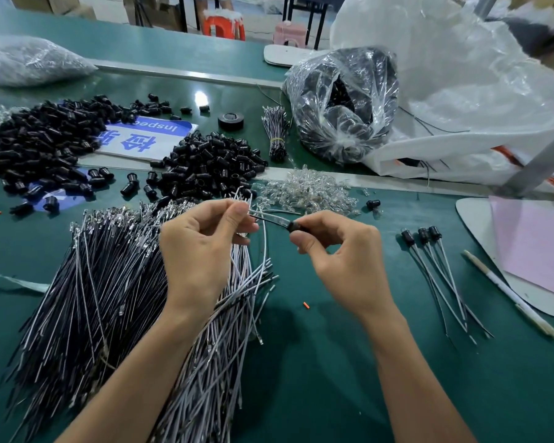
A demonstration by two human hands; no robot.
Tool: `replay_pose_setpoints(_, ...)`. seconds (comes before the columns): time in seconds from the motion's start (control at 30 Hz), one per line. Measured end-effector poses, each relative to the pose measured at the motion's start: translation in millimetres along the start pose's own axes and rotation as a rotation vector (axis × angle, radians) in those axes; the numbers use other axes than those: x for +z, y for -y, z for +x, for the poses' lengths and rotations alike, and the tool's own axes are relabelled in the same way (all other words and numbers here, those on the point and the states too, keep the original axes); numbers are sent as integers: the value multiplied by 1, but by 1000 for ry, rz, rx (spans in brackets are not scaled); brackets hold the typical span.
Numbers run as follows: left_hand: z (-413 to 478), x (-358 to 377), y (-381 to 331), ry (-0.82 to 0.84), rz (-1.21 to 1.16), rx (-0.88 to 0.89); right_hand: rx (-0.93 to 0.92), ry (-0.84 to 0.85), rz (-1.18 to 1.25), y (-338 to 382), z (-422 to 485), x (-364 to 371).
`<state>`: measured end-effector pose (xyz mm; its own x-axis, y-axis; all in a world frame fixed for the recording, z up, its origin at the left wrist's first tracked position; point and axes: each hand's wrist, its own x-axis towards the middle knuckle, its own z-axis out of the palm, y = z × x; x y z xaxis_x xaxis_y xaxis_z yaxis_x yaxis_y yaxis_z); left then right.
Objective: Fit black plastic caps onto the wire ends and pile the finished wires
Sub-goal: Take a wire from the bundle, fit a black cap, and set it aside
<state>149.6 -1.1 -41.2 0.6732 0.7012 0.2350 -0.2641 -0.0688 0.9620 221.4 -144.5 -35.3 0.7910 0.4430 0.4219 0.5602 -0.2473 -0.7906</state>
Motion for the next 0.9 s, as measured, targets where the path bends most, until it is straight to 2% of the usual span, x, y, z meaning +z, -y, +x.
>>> replay_pose_setpoints(0.1,0,0,-3,-42,-82,-68,34,11,36,-2,3,-4)
replay_pose_setpoints(0.27,11,-13,-9,-172,-213,-120,61,-36,-34,-11,8,-21)
replay_pose_setpoints(0.37,13,-17,-11,-171,-270,-171,74,-33,117,-12,10,-30)
replay_pose_setpoints(0.47,13,-18,-13,-65,-304,-270,121,-75,465,-9,11,-34)
replay_pose_setpoints(0.57,13,-20,-15,187,-256,-345,159,-92,847,-7,12,-39)
replay_pose_setpoints(0.67,9,-19,-17,421,-209,-341,191,-46,1173,-2,12,-43)
replay_pose_setpoints(0.77,8,-14,-18,444,-210,-296,223,25,1280,5,9,-41)
replay_pose_setpoints(0.9,6,-4,-23,455,-203,-256,278,185,1191,11,8,-29)
